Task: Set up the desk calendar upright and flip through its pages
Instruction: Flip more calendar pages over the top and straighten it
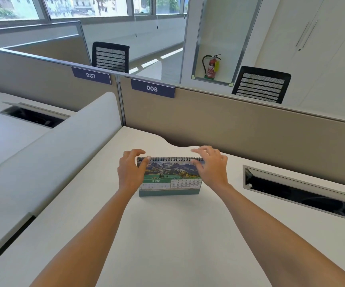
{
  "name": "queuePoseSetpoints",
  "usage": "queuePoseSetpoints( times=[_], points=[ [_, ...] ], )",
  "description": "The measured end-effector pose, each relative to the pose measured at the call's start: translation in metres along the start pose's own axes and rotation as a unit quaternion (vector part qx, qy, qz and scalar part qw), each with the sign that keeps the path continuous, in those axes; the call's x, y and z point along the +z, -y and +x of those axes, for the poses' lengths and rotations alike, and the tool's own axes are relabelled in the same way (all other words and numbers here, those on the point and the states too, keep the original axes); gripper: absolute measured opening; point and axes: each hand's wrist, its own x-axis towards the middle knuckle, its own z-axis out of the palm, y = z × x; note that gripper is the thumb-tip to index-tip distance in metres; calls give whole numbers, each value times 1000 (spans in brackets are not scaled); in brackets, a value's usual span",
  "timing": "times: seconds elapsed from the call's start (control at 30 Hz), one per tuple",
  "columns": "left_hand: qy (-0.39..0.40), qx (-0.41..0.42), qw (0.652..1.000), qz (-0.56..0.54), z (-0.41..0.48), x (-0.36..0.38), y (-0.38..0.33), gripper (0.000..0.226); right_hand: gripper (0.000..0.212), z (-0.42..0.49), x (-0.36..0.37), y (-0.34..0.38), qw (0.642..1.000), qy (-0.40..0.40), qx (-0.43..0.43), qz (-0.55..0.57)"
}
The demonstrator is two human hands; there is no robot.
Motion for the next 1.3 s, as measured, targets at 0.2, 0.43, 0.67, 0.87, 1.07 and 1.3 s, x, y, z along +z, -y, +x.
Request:
queuePoseSetpoints(
  times=[0.2, 0.43, 0.67, 0.87, 1.07, 1.3],
  points=[
    [44, -173, 977, -119, -29, 5, 25, 41, 42, -34, 16, -21, 957, -23, 160, 242],
    [163, -251, 935, -190, -51, 24, 35, 51, 69, -63, 45, -36, 826, 245, 357, 362],
    [223, -282, 910, -206, -49, 41, 62, 80, 79, -68, 69, -42, 790, 281, 358, 410],
    [228, -326, 893, -211, -48, 50, 70, 89, 72, -71, 76, -48, 806, 280, 344, 392],
    [230, -341, 893, -183, -47, 52, 77, 92, 88, -73, 81, -50, 837, 290, 342, 313],
    [231, -344, 890, -190, -45, 49, 72, 101, 83, -75, 81, -50, 849, 290, 334, 289]
  ],
)
